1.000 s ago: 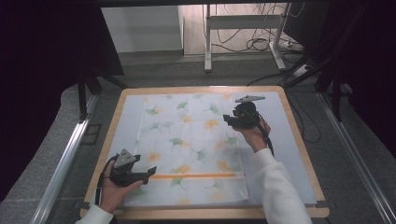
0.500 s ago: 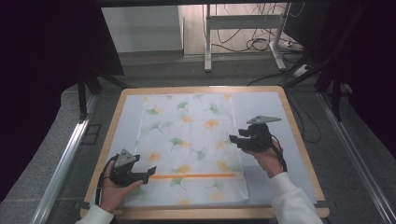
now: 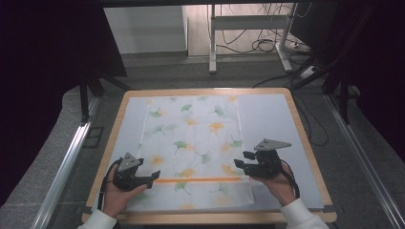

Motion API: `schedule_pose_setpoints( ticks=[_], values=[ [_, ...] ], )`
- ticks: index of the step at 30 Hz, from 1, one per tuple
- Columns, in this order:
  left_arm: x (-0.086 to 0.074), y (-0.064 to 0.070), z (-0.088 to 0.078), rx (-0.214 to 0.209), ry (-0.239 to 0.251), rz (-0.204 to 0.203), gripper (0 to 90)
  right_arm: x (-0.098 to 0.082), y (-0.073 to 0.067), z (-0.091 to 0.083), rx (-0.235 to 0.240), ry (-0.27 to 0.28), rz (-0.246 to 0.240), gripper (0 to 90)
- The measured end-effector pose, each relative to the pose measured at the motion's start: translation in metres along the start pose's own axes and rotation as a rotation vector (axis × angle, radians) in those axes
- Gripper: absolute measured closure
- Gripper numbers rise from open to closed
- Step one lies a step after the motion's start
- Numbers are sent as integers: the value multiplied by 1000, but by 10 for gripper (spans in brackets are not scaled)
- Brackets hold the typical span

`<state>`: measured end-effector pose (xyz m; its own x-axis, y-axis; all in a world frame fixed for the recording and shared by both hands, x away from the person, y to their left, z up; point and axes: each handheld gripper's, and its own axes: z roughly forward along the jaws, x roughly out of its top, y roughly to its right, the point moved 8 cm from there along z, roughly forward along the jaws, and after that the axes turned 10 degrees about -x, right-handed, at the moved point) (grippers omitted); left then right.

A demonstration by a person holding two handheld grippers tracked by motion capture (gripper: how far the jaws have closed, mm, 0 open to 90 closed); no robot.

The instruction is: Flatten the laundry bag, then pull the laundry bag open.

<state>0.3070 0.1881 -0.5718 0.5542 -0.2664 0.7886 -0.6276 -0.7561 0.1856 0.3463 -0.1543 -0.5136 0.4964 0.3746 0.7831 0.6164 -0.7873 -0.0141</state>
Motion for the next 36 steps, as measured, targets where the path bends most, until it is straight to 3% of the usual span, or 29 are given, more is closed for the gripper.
schedule_pose_setpoints(
  ticks=[5, 13, 18, 23, 26, 32, 36],
  values=[
    [0, 1, 0, 1, 2, 3, 177, -21, -15, -9, 26, -24, -19, 478],
    [2, 3, 0, 2, 7, 8, 177, -36, -13, -19, 32, -34, 1, 478],
    [5, 8, 3, 29, -6, 55, 176, -42, -10, -20, 28, -38, 15, 479],
    [9, 15, 6, 11, -5, 66, 175, -47, -13, -22, 31, -41, 18, 489],
    [12, 18, 8, -1, -3, 68, 175, -49, -15, -24, 36, -39, 10, 519],
    [21, 27, 15, -26, 2, 80, 178, -56, -19, -27, 62, -57, 18, 696],
    [25, 32, 18, -40, 3, 85, 186, -58, -21, -27, 67, -61, 3, 750]
  ],
)
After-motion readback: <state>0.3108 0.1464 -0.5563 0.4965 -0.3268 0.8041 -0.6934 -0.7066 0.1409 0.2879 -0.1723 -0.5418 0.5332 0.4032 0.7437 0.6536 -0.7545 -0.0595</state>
